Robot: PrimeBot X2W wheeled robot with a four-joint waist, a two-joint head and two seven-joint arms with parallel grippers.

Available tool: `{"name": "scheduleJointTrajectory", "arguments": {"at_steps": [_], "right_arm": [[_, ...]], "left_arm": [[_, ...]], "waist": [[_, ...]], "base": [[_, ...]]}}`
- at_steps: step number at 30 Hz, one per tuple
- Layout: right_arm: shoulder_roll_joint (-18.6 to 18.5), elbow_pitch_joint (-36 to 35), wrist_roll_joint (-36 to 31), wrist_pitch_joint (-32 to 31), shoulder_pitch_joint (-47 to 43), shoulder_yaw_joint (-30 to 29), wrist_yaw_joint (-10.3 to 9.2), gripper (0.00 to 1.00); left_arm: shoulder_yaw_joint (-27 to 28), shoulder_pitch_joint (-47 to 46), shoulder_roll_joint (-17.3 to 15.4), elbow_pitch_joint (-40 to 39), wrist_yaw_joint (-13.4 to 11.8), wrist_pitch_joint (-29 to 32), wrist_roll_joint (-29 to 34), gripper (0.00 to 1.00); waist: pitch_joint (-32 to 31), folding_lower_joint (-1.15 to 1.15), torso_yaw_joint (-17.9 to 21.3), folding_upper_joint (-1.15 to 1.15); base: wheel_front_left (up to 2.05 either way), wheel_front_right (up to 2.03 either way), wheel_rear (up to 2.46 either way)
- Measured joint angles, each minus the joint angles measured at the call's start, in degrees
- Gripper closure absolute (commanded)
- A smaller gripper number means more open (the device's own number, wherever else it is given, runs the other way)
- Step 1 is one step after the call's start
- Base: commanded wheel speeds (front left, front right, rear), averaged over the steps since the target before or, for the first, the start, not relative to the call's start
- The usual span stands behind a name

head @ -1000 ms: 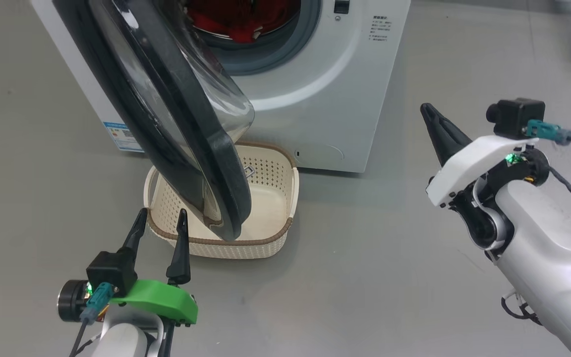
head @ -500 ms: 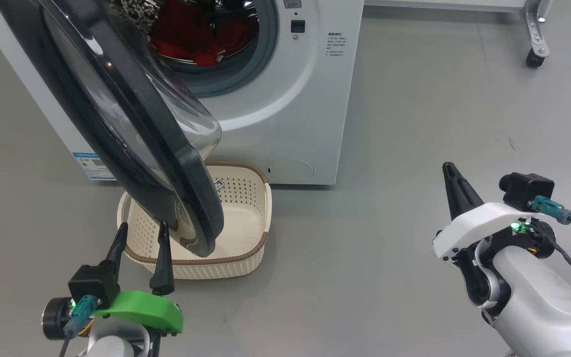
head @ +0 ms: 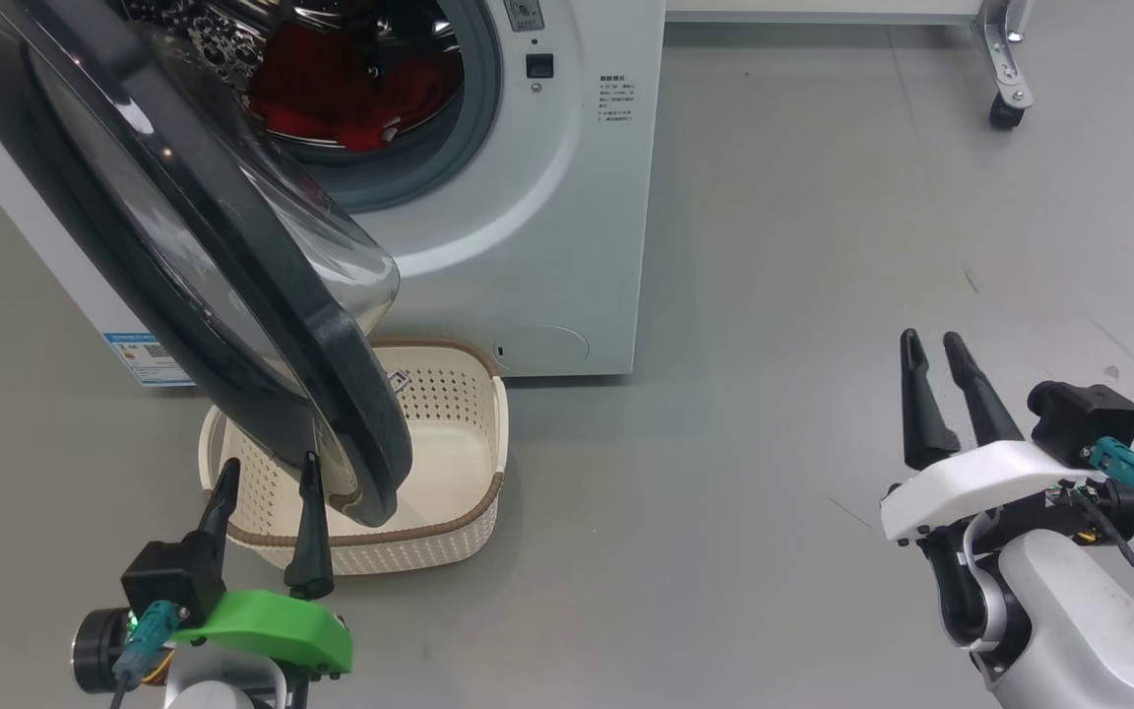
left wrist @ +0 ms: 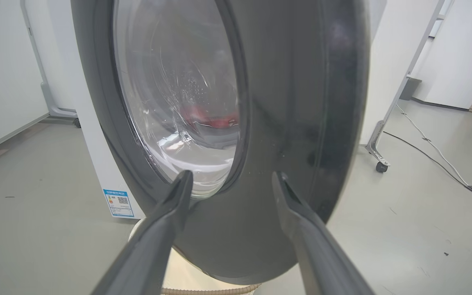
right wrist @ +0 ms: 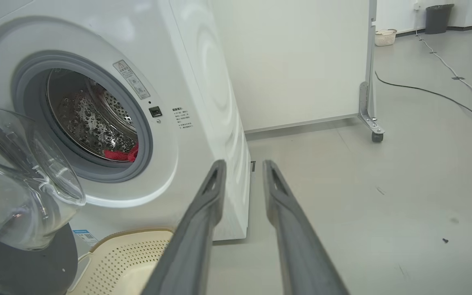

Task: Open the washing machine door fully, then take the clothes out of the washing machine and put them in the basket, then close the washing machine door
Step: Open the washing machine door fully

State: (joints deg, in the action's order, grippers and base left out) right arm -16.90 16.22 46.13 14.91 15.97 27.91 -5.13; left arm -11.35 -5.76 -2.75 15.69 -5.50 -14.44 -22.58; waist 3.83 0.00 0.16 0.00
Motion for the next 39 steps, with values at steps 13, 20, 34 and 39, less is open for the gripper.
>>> {"name": "scheduleJointTrajectory", "arguments": {"at_steps": [13,20,34,39], "right_arm": [[2.2,-3.9,-5.5,0.0,-5.5,-2.2,-0.09,0.0],[2.9,-5.1,-7.9,0.0,-7.3,-3.2,-0.07,0.0],[4.5,-6.4,-10.5,0.0,-10.5,-5.1,0.55,0.0],[5.0,-6.9,-11.0,0.0,-10.8,-6.0,0.97,0.0]], "left_arm": [[0.1,0.1,0.0,0.1,0.1,0.0,0.6,0.0],[0.2,0.1,0.1,0.2,0.4,0.0,0.7,0.0],[0.3,0.7,0.1,0.4,0.8,0.0,1.0,0.0],[0.3,1.1,0.1,0.5,1.1,0.0,1.0,0.0]], "waist": [[0.1,0.0,0.5,0.0],[0.0,0.0,0.6,0.0],[-0.7,0.0,0.4,0.0],[-0.6,0.0,0.3,0.0]], "base": [[0.0,0.0,0.0],[0.0,0.0,0.0],[0.0,0.0,0.0],[0.0,0.0,0.0]]}}
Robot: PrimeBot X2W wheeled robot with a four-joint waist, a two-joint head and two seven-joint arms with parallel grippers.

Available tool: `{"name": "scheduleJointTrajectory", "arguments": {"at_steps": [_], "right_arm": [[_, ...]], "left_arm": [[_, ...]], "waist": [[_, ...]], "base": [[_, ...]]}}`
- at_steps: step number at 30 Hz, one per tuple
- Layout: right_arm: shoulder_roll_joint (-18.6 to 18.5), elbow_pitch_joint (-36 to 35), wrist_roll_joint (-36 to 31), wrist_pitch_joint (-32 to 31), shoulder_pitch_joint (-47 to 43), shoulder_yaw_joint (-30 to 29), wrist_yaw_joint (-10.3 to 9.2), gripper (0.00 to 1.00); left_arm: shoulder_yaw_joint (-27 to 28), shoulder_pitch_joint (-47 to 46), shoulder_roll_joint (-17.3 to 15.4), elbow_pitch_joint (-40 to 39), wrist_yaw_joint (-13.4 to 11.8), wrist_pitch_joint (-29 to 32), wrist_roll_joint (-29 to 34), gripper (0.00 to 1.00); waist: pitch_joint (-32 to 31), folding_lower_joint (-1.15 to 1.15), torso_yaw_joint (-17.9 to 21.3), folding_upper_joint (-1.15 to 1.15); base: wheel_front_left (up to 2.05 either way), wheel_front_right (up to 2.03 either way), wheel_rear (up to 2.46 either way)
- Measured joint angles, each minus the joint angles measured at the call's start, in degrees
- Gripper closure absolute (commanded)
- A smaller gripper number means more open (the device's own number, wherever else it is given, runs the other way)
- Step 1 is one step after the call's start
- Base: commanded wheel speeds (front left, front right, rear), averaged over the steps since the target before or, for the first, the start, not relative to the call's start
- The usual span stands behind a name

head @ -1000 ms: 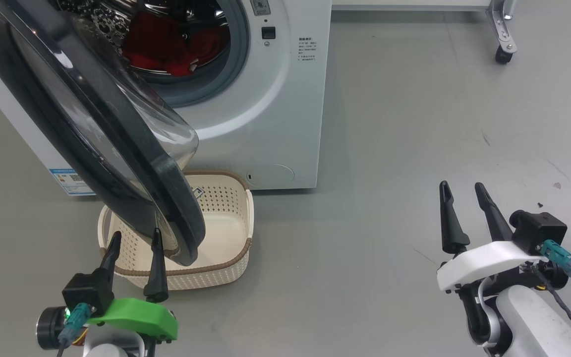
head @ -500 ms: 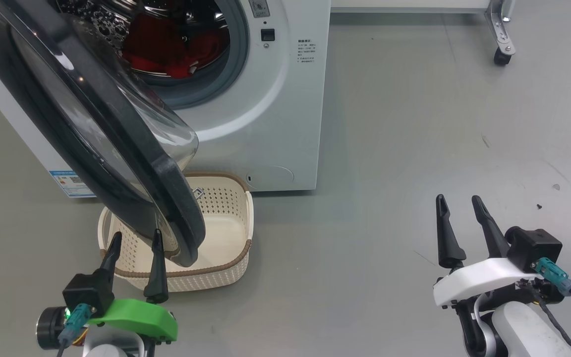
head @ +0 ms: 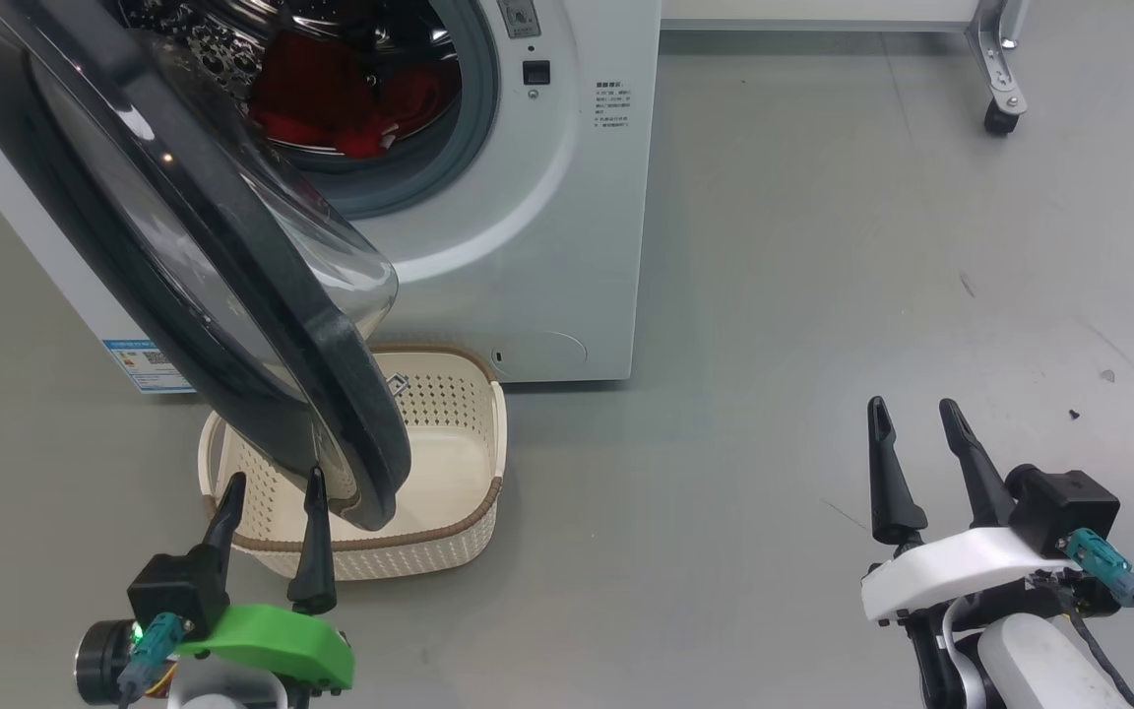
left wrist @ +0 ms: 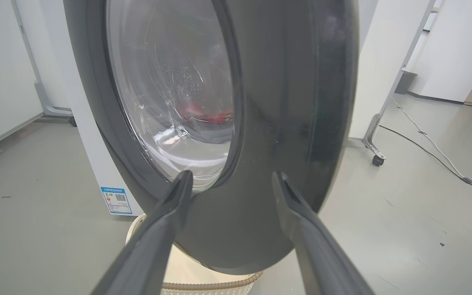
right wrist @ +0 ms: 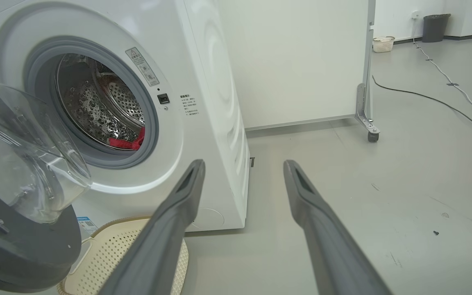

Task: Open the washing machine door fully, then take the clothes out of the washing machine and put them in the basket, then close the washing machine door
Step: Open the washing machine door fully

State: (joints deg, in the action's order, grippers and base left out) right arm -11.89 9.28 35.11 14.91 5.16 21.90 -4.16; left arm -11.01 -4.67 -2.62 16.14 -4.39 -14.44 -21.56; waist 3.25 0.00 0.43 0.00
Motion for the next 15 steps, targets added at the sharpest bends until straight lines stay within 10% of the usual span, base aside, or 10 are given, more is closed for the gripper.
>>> {"name": "scheduleJointTrajectory", "arguments": {"at_steps": [15], "right_arm": [[1.6,-0.6,-1.8,0.0,-1.1,-1.9,1.15,0.0]], "left_arm": [[0.5,0.0,0.1,-0.3,0.2,0.0,0.0,0.0]], "waist": [[0.7,0.0,0.0,0.0]], "base": [[0.0,0.0,0.0]]}}
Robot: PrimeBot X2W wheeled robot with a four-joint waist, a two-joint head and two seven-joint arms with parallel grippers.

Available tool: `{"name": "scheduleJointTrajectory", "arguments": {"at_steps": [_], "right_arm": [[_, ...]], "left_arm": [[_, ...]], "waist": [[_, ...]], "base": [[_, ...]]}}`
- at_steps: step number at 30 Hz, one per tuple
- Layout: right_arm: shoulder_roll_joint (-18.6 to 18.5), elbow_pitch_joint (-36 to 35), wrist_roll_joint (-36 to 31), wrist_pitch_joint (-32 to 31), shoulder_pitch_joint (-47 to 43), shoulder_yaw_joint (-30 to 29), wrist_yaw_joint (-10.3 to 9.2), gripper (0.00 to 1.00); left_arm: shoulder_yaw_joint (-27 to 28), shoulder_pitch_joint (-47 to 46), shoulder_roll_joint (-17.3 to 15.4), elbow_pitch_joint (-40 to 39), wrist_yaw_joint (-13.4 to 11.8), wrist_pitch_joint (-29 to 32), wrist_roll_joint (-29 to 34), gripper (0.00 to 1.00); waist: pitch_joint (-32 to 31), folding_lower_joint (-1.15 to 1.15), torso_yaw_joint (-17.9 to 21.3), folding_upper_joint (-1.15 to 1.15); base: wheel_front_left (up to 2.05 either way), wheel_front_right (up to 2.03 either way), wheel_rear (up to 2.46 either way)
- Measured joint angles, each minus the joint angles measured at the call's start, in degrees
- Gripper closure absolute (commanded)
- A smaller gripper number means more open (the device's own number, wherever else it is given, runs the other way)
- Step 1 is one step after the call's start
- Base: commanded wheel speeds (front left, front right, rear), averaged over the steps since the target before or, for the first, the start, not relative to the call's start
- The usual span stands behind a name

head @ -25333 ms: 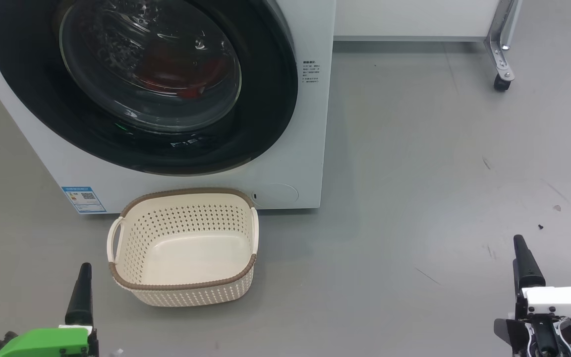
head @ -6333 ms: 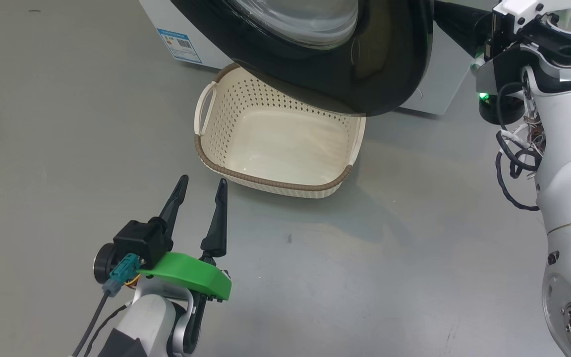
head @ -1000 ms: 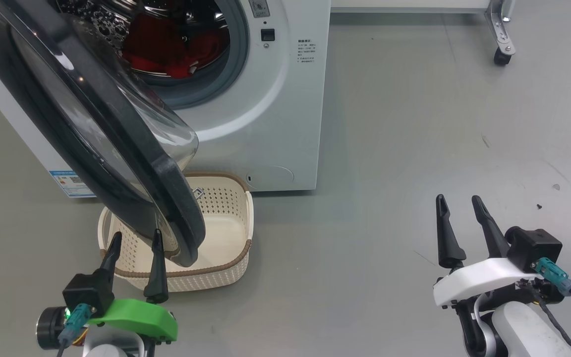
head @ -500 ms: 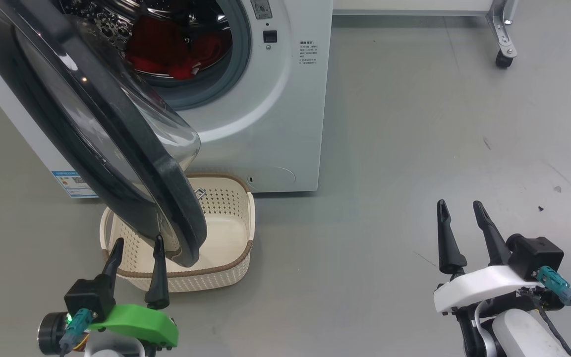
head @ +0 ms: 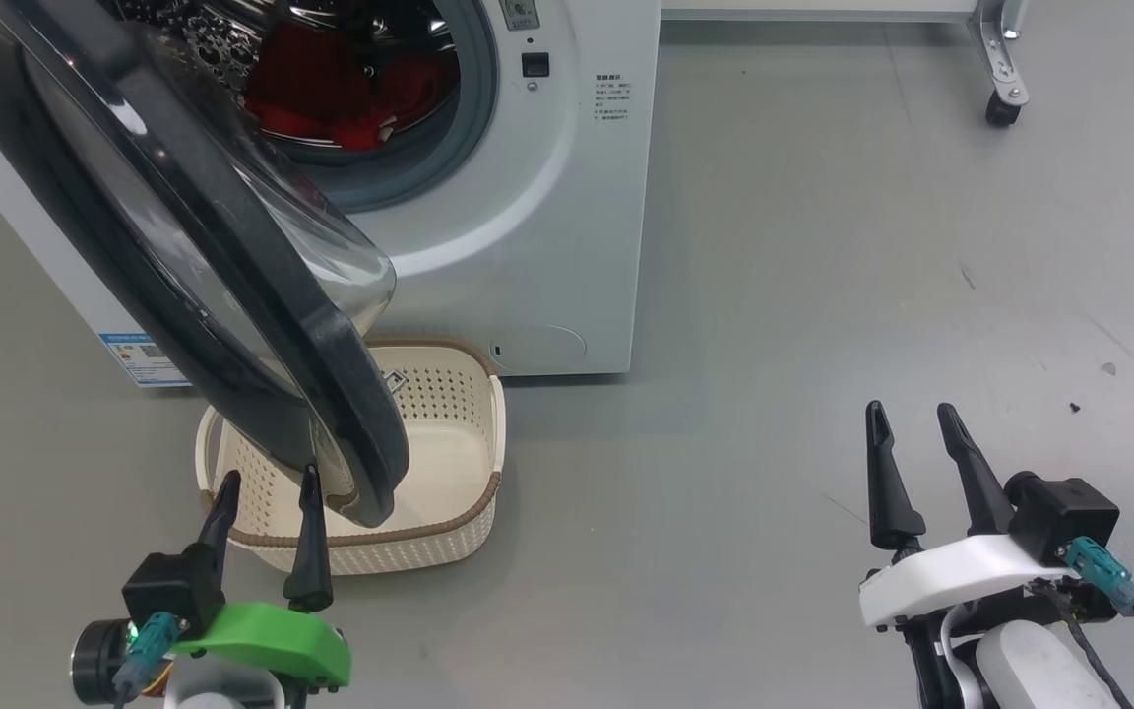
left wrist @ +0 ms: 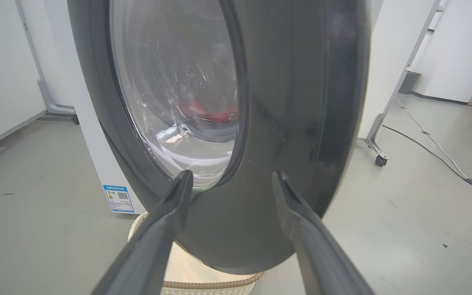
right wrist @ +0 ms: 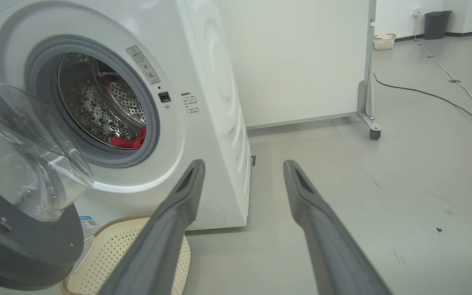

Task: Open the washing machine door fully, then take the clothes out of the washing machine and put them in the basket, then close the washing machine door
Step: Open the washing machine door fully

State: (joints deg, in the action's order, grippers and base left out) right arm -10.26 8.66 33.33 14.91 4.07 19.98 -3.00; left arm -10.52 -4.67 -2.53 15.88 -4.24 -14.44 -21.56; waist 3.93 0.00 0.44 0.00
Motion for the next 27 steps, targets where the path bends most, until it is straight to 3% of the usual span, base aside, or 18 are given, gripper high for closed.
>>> {"name": "scheduleJointTrajectory", "arguments": {"at_steps": [27], "right_arm": [[2.1,0.6,-2.2,0.0,-1.2,-2.3,1.97,0.0]], "left_arm": [[0.4,0.0,0.1,0.0,0.5,0.0,0.5,0.0]], "waist": [[-0.3,0.0,0.4,0.0]], "base": [[0.0,0.0,0.0]]}}
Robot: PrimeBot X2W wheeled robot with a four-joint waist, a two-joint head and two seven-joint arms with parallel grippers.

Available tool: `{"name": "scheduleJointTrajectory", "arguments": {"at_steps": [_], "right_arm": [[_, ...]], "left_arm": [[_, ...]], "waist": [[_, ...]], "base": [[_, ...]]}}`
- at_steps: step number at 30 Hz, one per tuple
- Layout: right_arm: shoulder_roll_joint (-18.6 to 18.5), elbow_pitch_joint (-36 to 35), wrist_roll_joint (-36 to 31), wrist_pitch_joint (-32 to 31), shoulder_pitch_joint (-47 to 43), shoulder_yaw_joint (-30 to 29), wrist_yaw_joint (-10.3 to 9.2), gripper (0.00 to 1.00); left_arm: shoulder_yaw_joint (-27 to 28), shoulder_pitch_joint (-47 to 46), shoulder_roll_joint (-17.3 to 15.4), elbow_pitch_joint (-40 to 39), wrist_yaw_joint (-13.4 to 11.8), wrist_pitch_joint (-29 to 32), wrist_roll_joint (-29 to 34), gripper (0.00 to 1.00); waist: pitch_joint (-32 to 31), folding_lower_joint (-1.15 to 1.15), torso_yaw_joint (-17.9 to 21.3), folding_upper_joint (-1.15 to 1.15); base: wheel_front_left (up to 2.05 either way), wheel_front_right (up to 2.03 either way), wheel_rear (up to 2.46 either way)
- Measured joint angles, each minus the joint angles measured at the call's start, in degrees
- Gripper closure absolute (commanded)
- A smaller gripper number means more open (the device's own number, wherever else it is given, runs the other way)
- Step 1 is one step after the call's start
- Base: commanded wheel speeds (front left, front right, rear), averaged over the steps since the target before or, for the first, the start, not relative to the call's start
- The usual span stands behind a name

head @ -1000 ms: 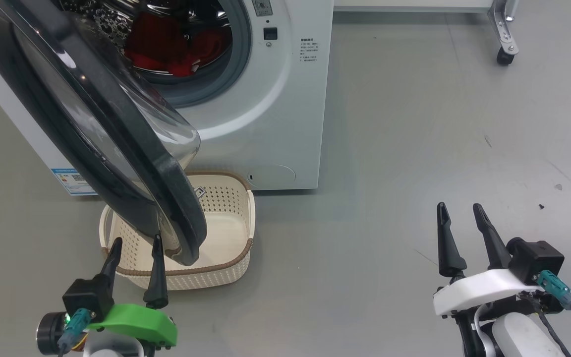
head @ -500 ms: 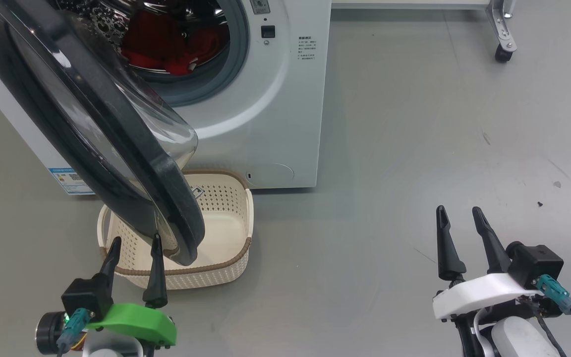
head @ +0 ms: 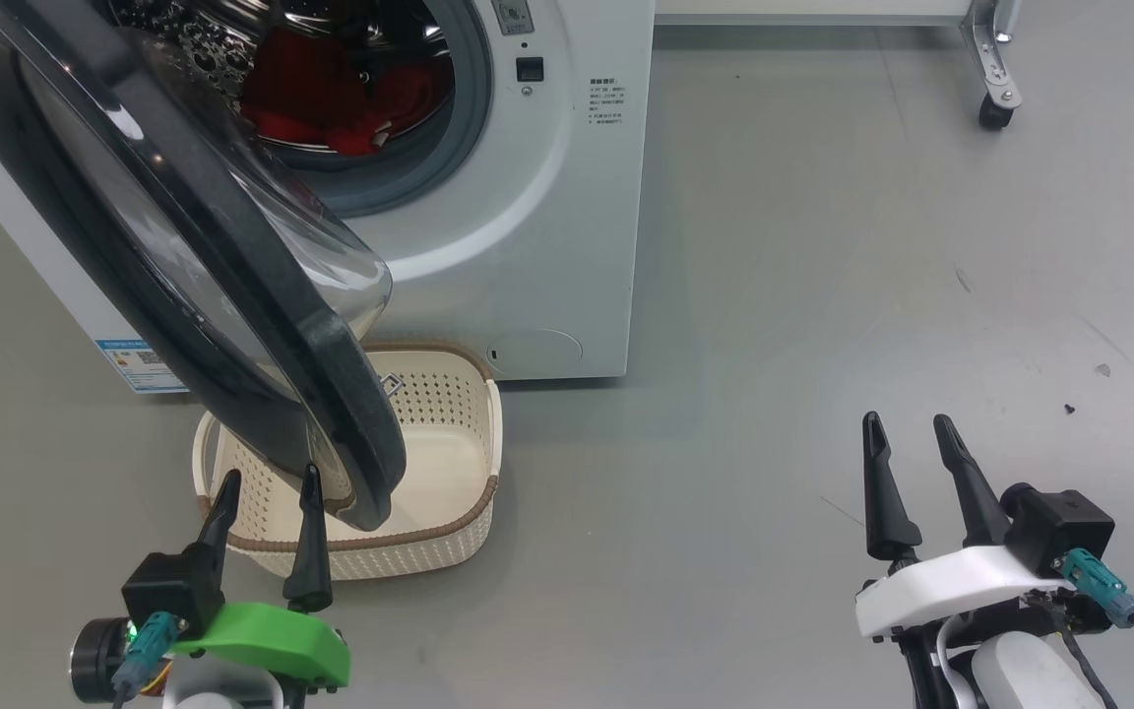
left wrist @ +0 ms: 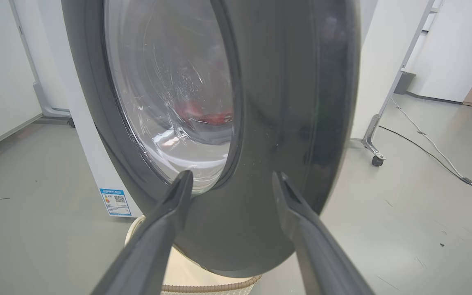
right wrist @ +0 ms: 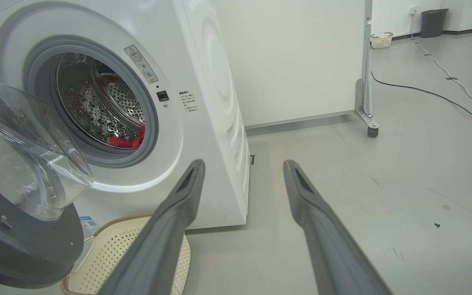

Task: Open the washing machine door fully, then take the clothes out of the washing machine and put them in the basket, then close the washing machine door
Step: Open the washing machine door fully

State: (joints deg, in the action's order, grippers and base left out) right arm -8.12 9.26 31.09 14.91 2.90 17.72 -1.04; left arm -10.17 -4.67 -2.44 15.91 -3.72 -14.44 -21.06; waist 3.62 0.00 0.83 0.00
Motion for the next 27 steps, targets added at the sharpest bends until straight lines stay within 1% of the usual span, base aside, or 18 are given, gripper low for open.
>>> {"name": "scheduleJointTrajectory", "arguments": {"at_steps": [4,5,6,7,21,27], "right_arm": [[0.3,0.2,-0.4,0.0,-0.2,-0.3,0.44,0.0],[0.4,0.3,-0.5,0.0,-0.2,-0.4,0.46,0.0],[0.4,0.3,-0.5,0.0,-0.2,-0.4,0.47,0.0],[0.5,0.4,-0.6,0.0,-0.3,-0.5,0.48,0.0],[1.1,0.8,-2.0,0.0,-0.6,-1.1,1.49,0.0],[1.4,0.9,-2.1,0.0,-0.6,-1.6,1.6,0.0]], "left_arm": [[0.0,0.0,0.0,0.0,0.0,0.0,0.0,0.0],[0.0,0.0,0.0,0.0,0.0,0.0,0.0,0.4],[0.0,0.0,0.0,0.0,0.0,0.0,0.1,0.73],[0.0,0.0,0.0,0.0,0.0,0.0,0.1,1.0],[0.5,0.0,0.0,-0.5,0.5,0.0,1.0,1.0],[3.0,-0.3,0.1,-4.6,0.5,0.0,0.9,1.0]], "waist": [[0.0,0.0,0.0,0.0],[0.0,0.0,0.0,0.0],[0.0,0.0,0.0,0.0],[0.0,0.0,0.0,0.0],[-0.2,0.0,-0.2,0.0],[-0.4,0.0,-0.2,0.0]], "base": [[0.0,0.0,0.0],[0.0,0.0,0.0],[0.0,0.0,0.0],[0.0,0.0,0.0],[0.0,0.0,0.0],[0.0,0.0,0.0]]}}
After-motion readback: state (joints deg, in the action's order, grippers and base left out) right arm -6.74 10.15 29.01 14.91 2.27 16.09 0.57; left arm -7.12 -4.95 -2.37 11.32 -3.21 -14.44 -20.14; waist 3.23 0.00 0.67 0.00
